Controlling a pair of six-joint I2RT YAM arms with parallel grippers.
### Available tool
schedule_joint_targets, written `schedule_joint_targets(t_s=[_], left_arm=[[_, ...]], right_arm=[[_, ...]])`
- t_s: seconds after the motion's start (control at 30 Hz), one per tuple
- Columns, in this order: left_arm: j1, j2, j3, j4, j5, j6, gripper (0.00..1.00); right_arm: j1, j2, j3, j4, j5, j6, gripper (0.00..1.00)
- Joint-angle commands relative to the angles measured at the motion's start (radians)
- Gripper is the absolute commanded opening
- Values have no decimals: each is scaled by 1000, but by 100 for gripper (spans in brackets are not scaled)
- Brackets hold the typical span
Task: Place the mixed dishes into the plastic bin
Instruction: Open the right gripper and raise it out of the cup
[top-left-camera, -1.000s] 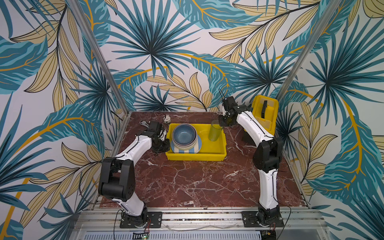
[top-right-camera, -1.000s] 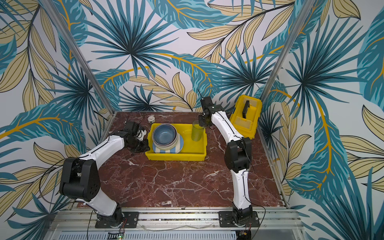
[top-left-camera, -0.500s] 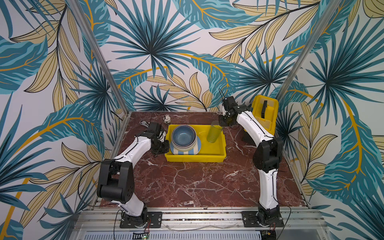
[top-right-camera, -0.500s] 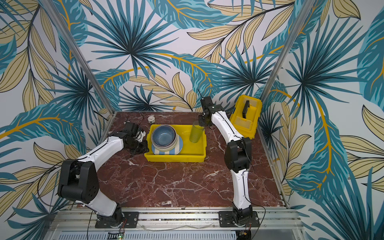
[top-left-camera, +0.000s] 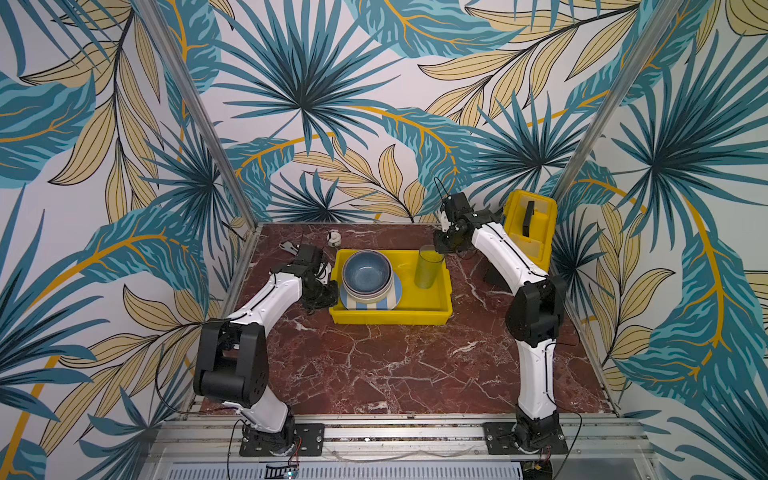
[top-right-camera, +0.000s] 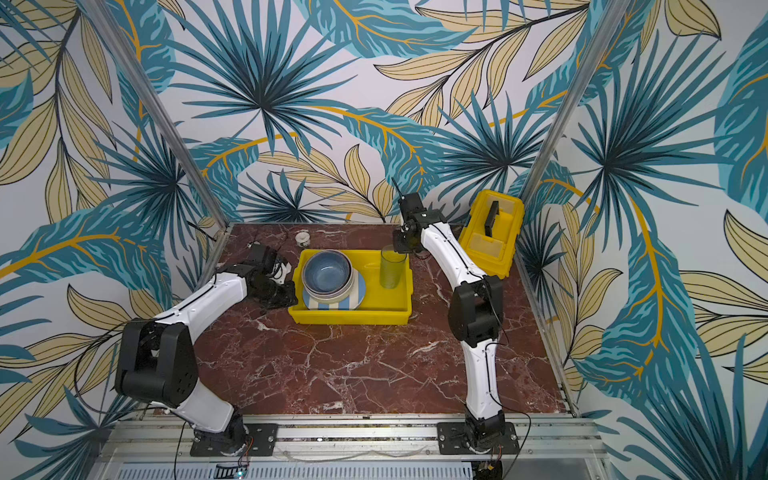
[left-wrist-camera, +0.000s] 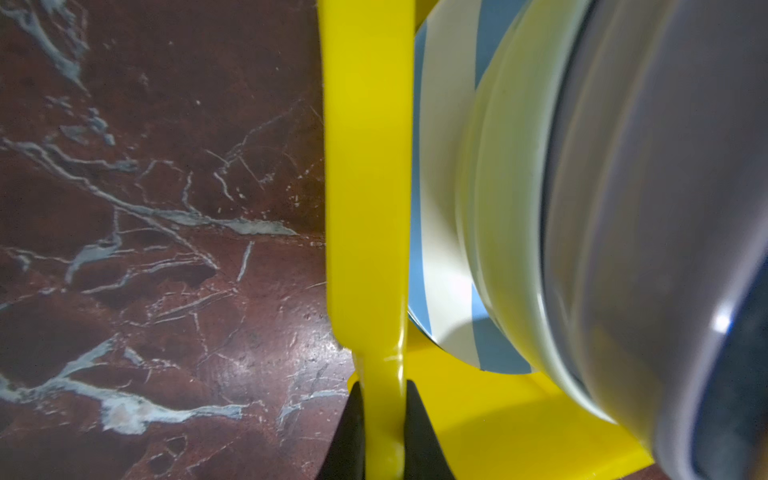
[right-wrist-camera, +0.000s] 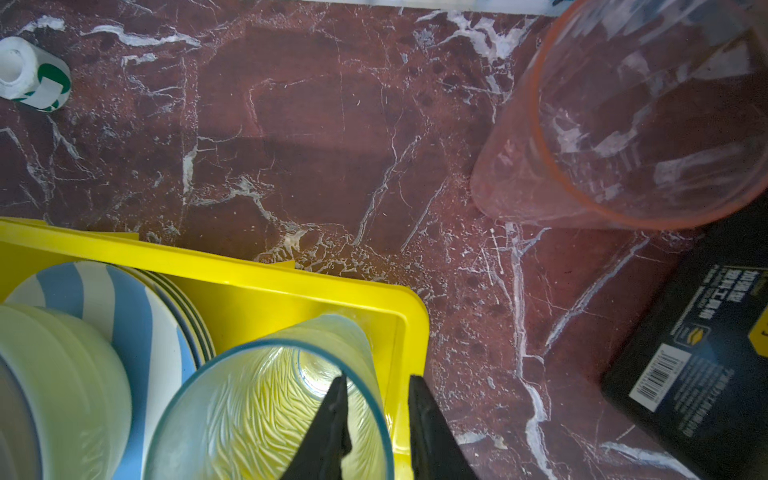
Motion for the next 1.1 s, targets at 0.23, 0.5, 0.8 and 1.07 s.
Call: schedule_joint_targets(t_s=[0.23, 0.5, 0.8, 1.07], left_arm=[[1, -58, 34, -39, 18, 14, 9], [1, -56, 28, -38, 12, 14, 9], [1, -58, 24, -41, 8, 16, 9], [1, -57, 22, -40, 6, 14, 9]], right_arm=[[17, -65, -91, 3, -14, -36, 24], [40, -85, -115, 19, 40, -67, 11], [43, -72, -93, 46, 103, -78, 8], [43, -30, -34, 25, 177, -87, 8]])
